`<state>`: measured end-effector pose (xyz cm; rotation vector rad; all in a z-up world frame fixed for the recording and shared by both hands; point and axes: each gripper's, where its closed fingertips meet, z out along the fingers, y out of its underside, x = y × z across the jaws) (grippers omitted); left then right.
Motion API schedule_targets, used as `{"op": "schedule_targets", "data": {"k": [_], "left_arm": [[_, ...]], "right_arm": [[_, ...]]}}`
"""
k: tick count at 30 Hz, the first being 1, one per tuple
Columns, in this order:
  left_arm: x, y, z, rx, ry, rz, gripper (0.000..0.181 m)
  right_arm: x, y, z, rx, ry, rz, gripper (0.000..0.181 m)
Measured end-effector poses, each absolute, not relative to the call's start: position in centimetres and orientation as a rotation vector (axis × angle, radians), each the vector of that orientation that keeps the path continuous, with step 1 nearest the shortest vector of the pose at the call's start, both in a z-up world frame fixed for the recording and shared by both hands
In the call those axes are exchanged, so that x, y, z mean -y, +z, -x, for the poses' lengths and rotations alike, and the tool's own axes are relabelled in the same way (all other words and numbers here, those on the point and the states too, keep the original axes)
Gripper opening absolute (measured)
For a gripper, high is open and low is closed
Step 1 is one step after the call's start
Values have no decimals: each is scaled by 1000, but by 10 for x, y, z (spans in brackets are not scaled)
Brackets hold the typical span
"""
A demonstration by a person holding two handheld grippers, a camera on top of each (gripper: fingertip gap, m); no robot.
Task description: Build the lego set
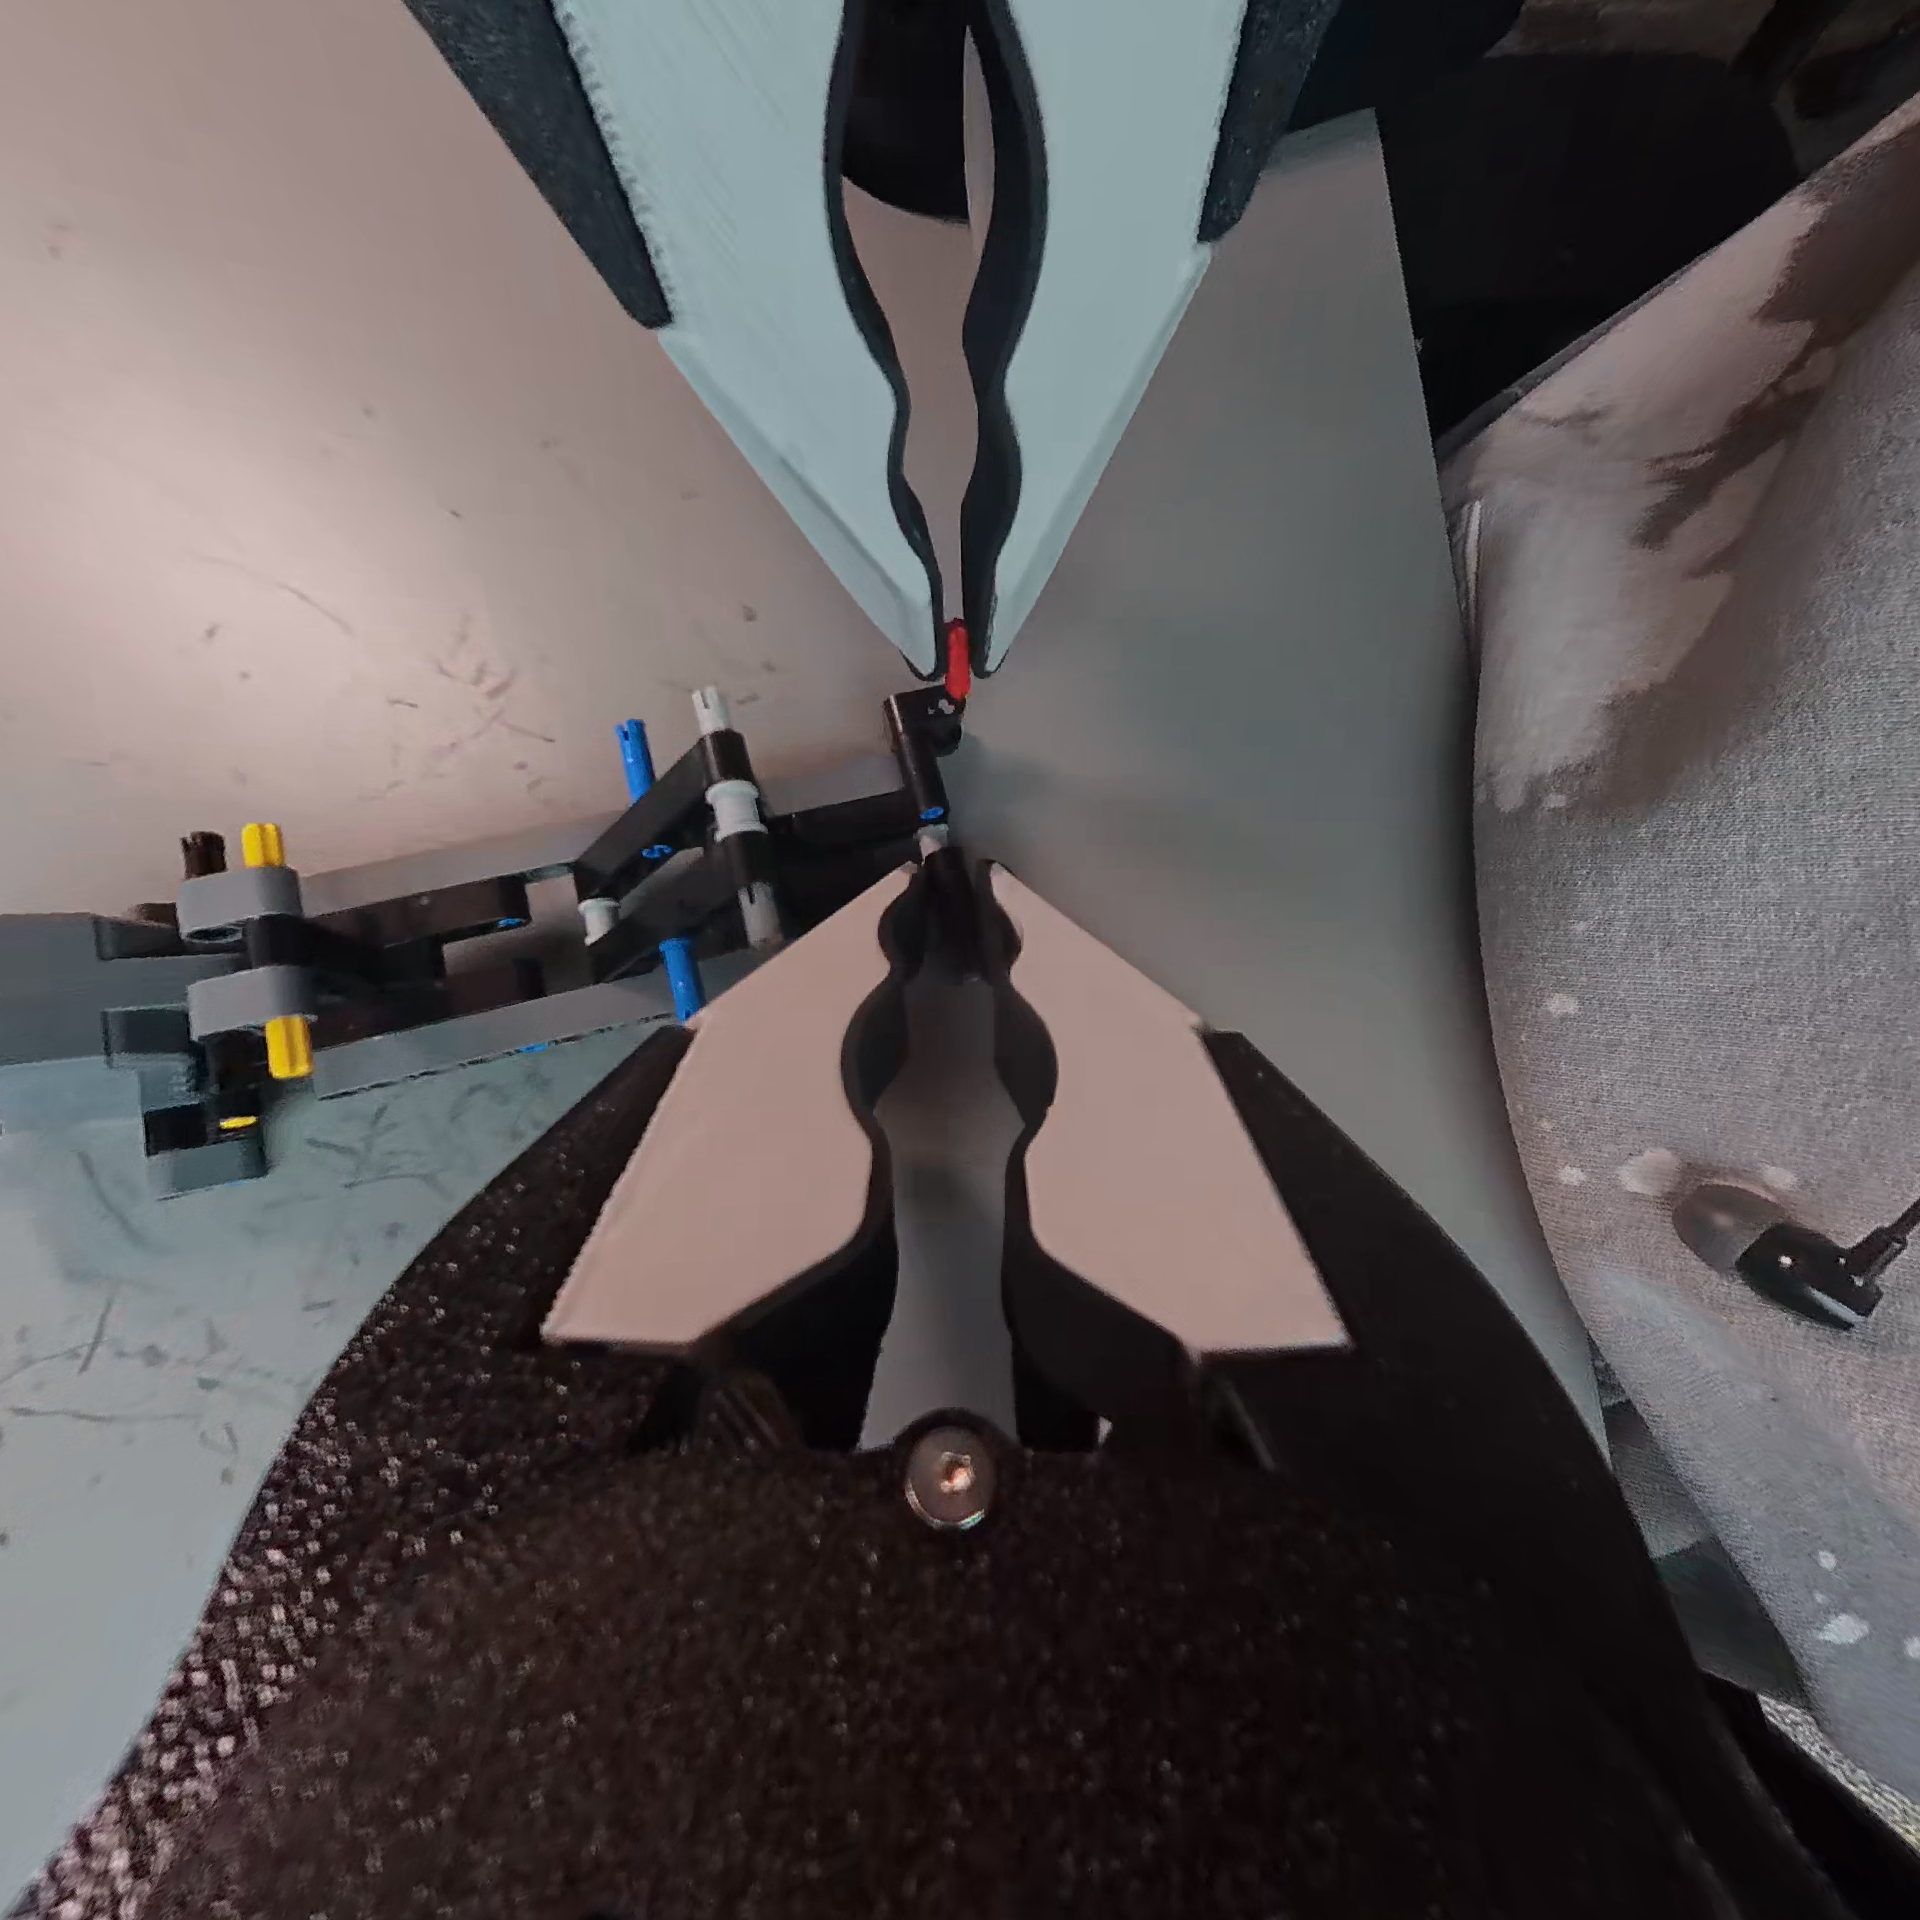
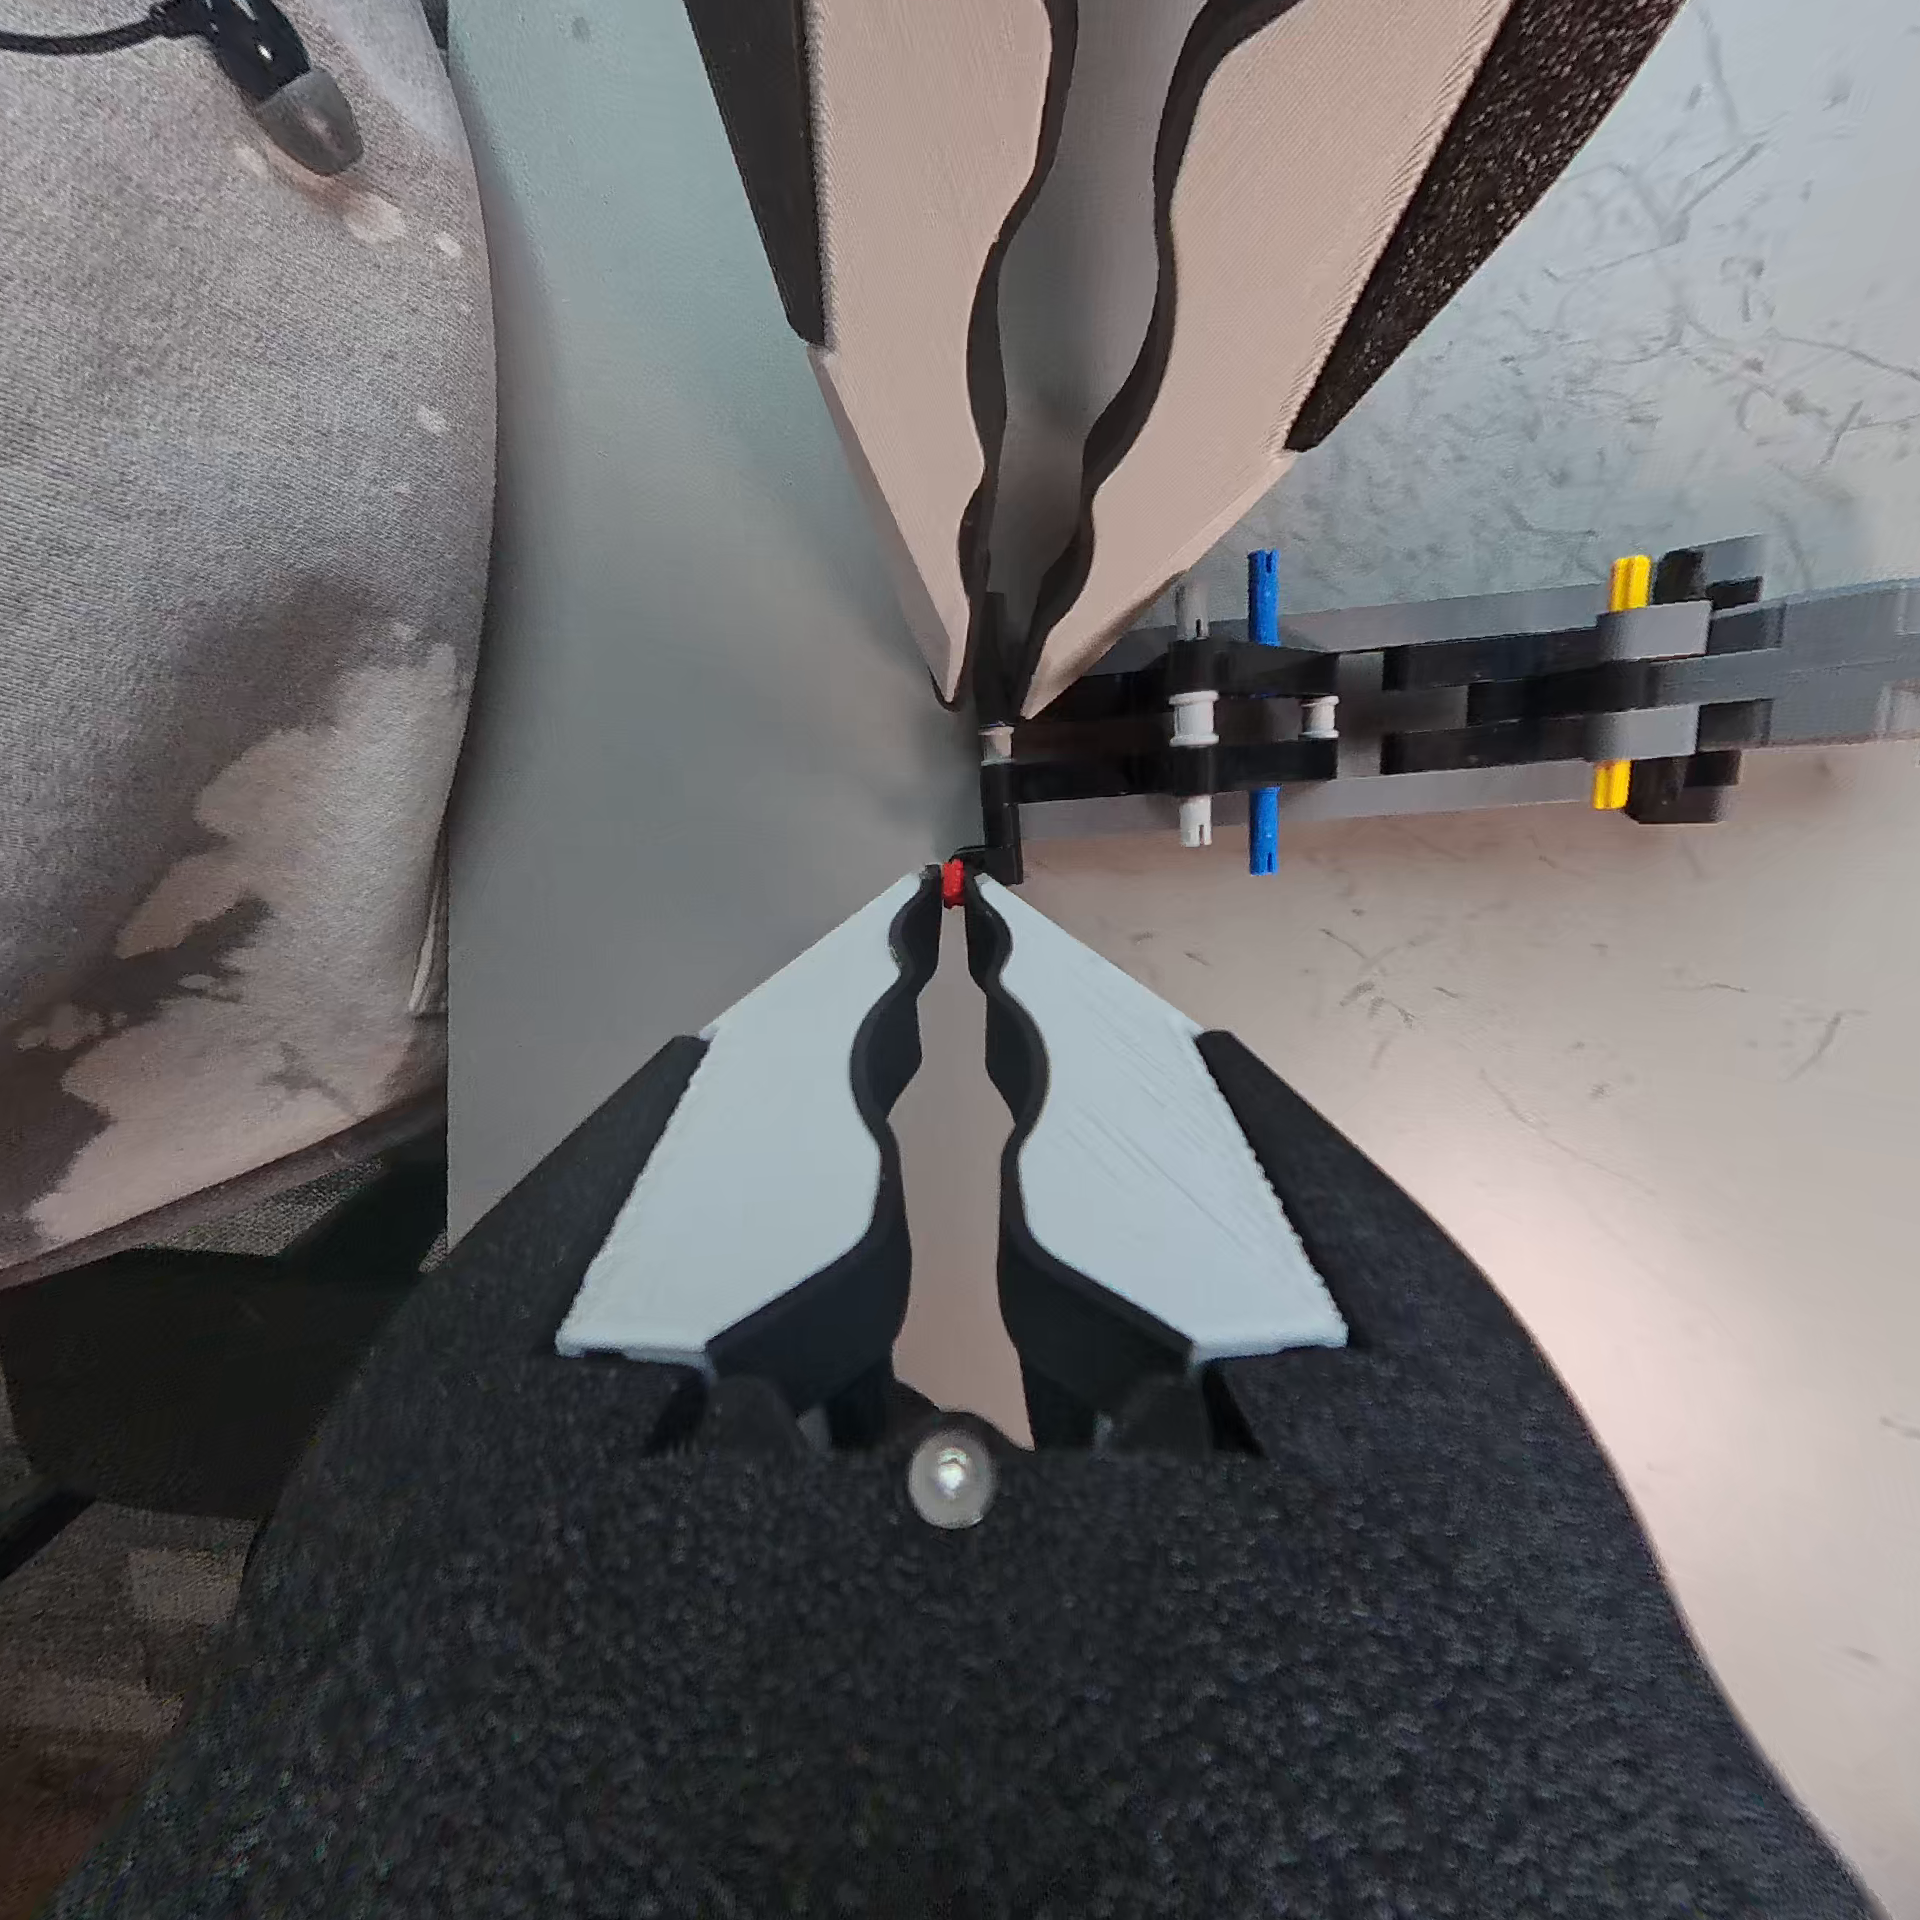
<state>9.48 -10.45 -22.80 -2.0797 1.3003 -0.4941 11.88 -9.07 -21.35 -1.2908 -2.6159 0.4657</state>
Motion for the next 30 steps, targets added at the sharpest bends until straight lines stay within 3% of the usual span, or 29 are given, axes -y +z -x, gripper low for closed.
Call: {"op": "schedule_targets", "data": {"k": [9, 30], "left_arm": [[108, -218, -83, -1241, -511, 2022, 23], [111, -221, -86, -1258, -495, 1995, 18]], "right_arm": [[89, -218, -114, 2685, 357, 1294, 4], [85, -218, -115, 2760, 139, 1161, 4]]}}
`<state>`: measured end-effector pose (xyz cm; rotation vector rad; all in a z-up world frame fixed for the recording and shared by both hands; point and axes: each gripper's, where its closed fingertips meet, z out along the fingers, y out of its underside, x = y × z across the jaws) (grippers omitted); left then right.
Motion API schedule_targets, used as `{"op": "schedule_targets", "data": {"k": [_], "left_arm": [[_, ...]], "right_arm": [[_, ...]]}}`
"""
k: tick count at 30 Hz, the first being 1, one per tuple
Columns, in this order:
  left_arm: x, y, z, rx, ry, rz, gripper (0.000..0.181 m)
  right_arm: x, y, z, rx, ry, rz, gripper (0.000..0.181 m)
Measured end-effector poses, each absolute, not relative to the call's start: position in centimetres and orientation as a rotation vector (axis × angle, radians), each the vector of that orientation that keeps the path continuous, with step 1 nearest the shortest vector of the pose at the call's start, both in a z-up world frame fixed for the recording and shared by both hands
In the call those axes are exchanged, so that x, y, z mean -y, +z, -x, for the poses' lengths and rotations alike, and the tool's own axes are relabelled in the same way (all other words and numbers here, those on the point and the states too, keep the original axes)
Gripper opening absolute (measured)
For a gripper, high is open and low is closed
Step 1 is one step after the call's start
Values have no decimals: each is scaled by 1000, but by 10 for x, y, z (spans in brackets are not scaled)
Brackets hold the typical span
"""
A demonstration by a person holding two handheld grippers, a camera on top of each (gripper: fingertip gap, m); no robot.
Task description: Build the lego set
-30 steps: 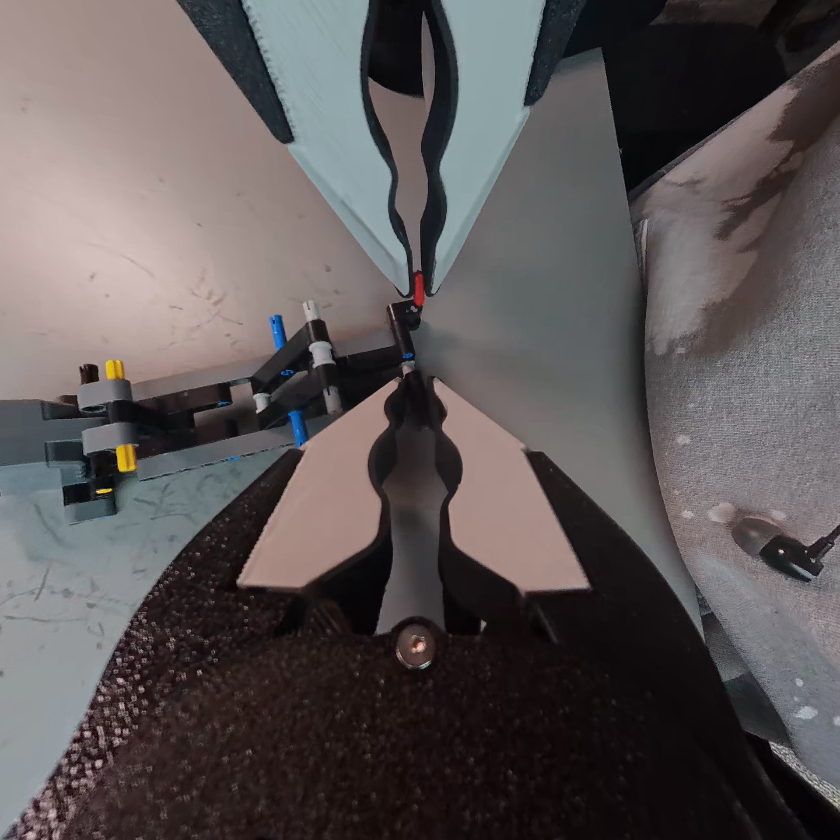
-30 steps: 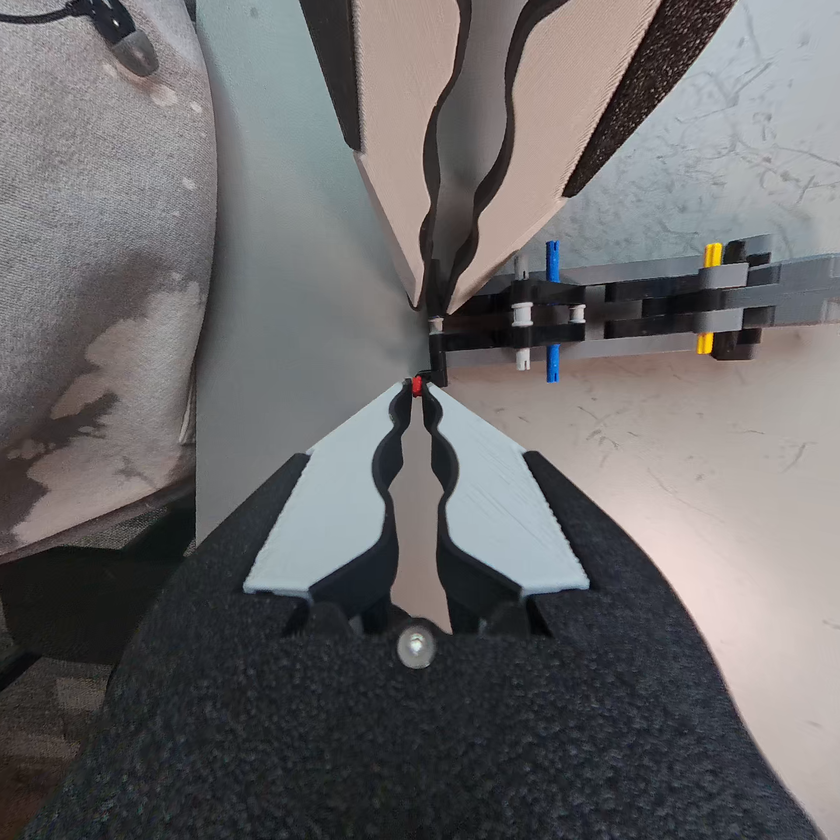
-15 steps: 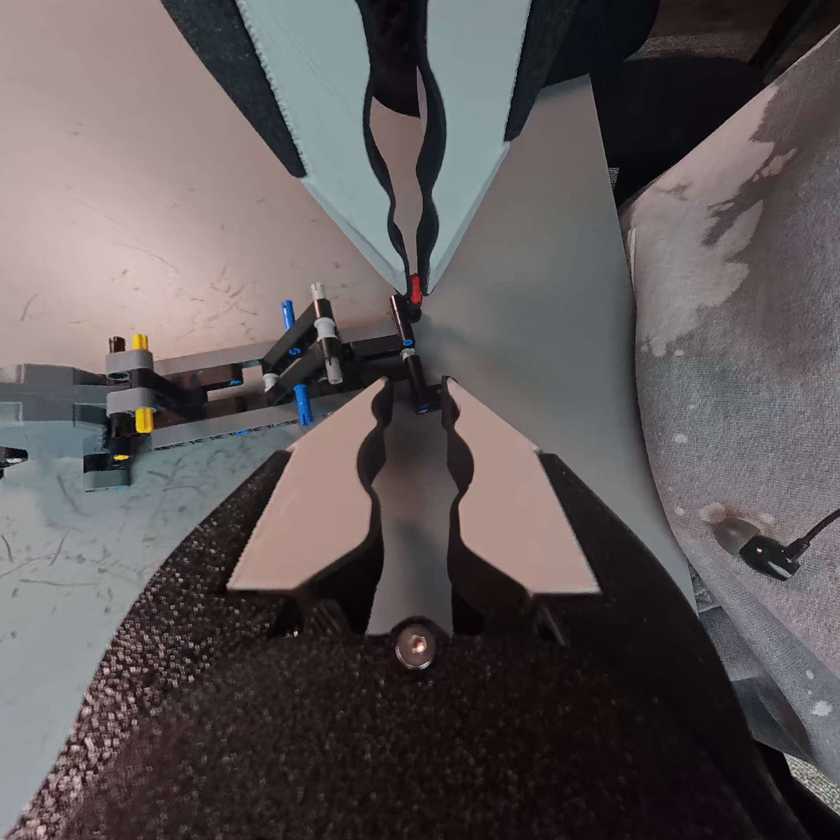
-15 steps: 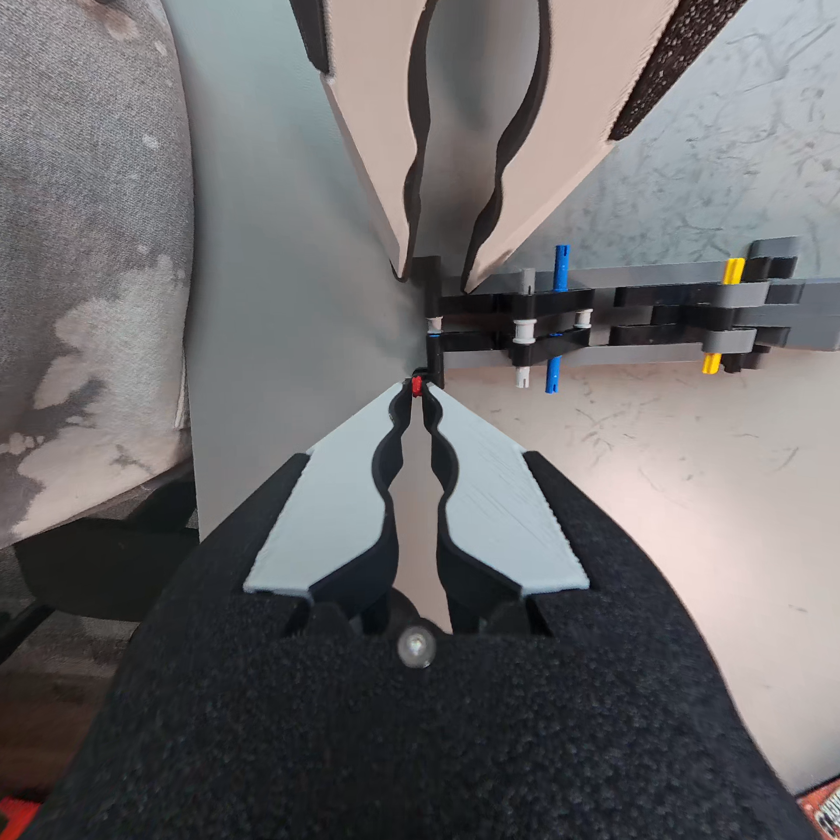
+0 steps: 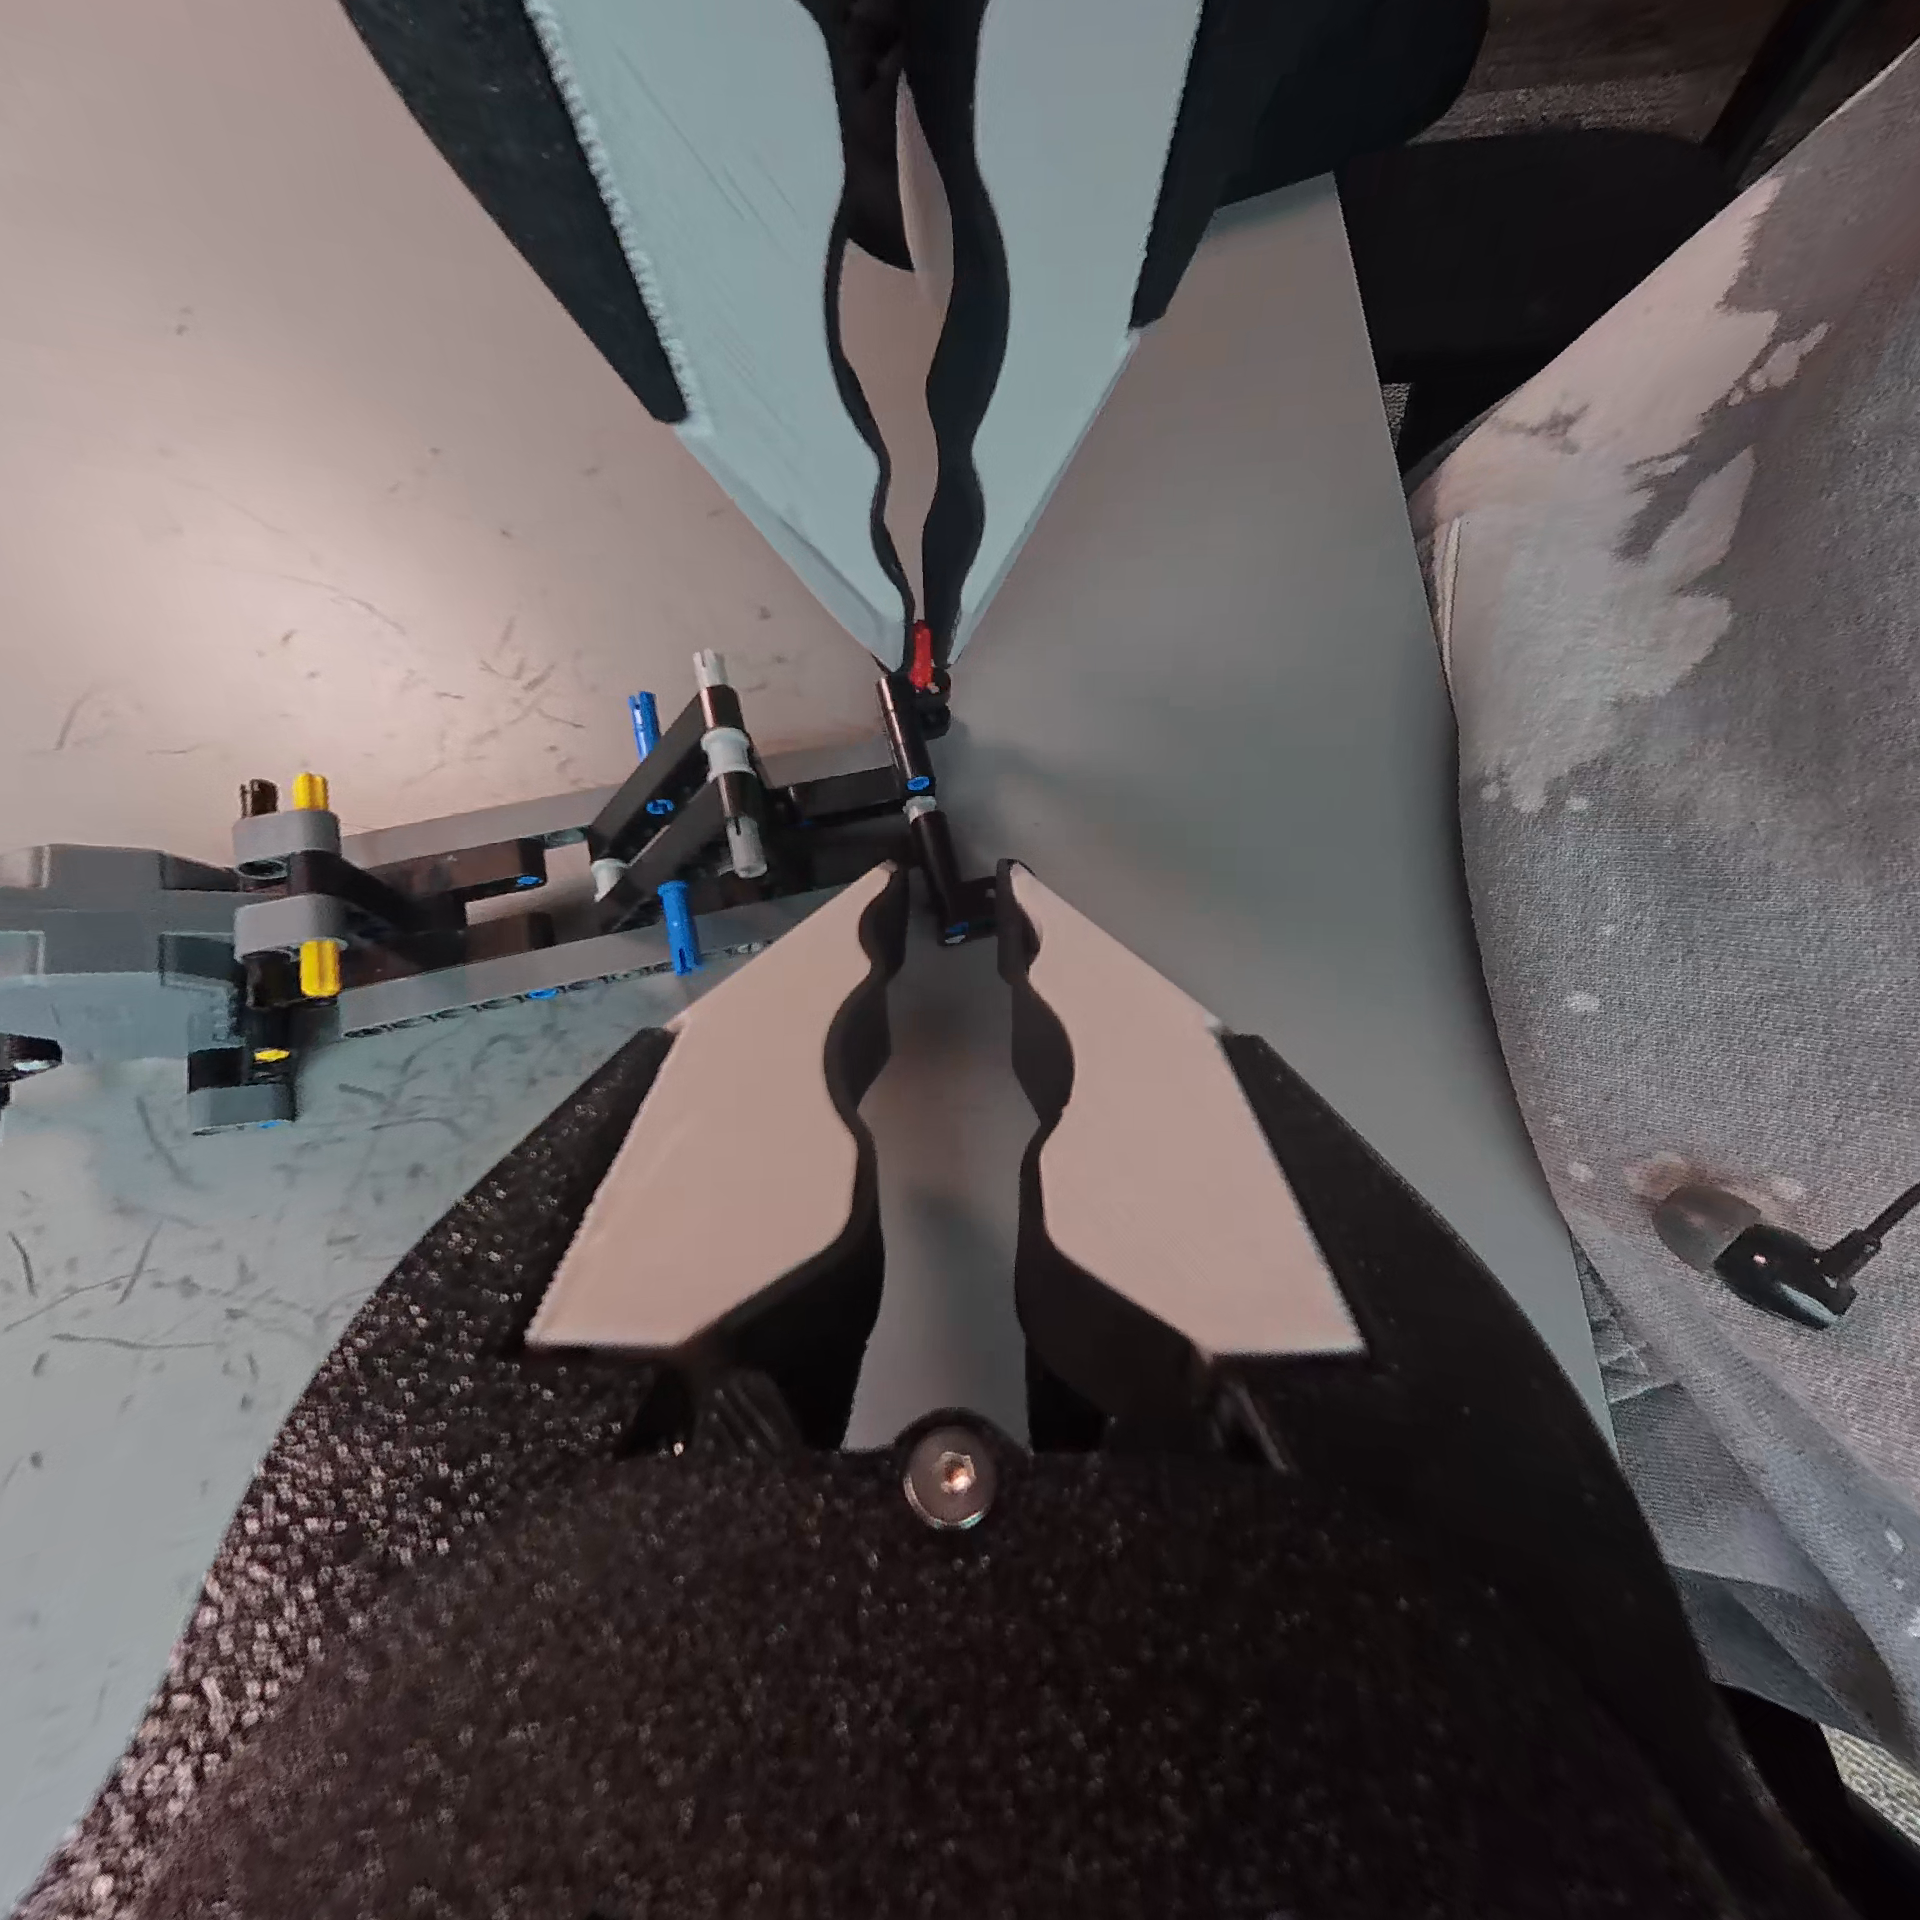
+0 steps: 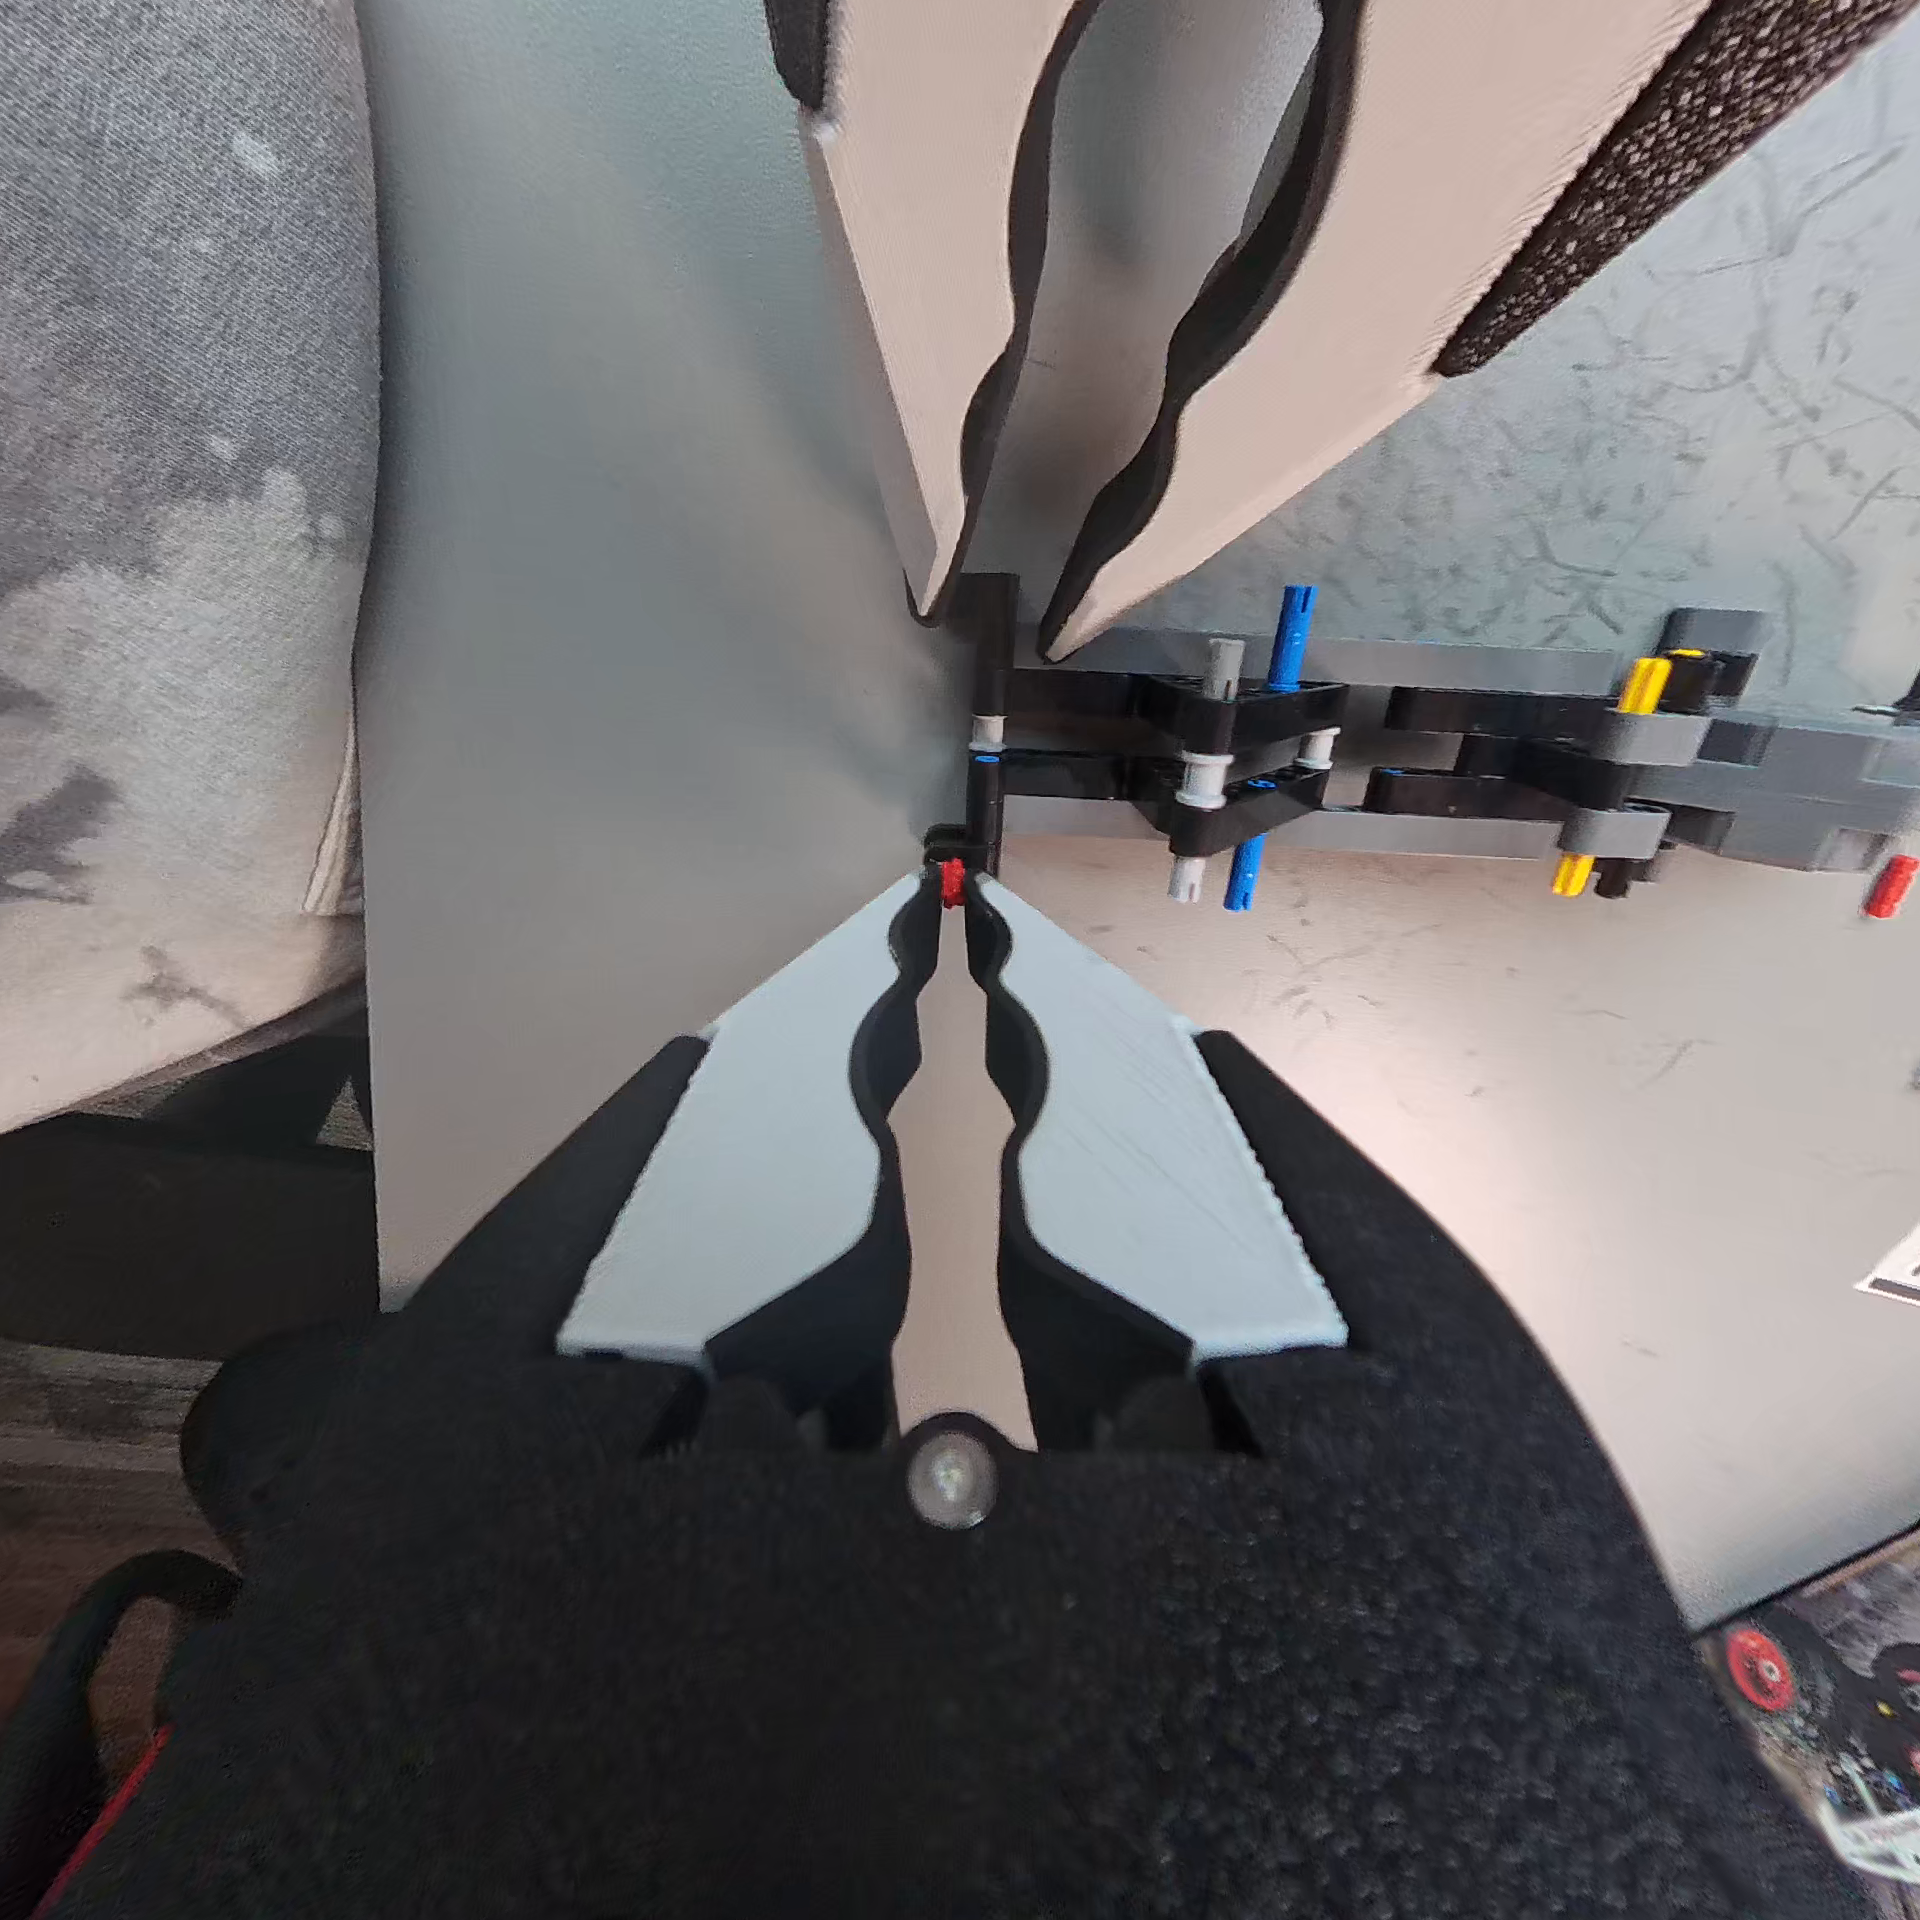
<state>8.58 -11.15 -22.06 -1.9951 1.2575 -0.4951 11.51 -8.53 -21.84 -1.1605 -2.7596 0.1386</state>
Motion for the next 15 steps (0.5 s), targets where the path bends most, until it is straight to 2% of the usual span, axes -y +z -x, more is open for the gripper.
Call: {"op": "schedule_targets", "data": {"k": [15], "left_arm": [[111, -221, -82, -1259, -490, 1999, 26]], "right_arm": [[89, -219, -115, 2809, 152, 1081, 4]]}}
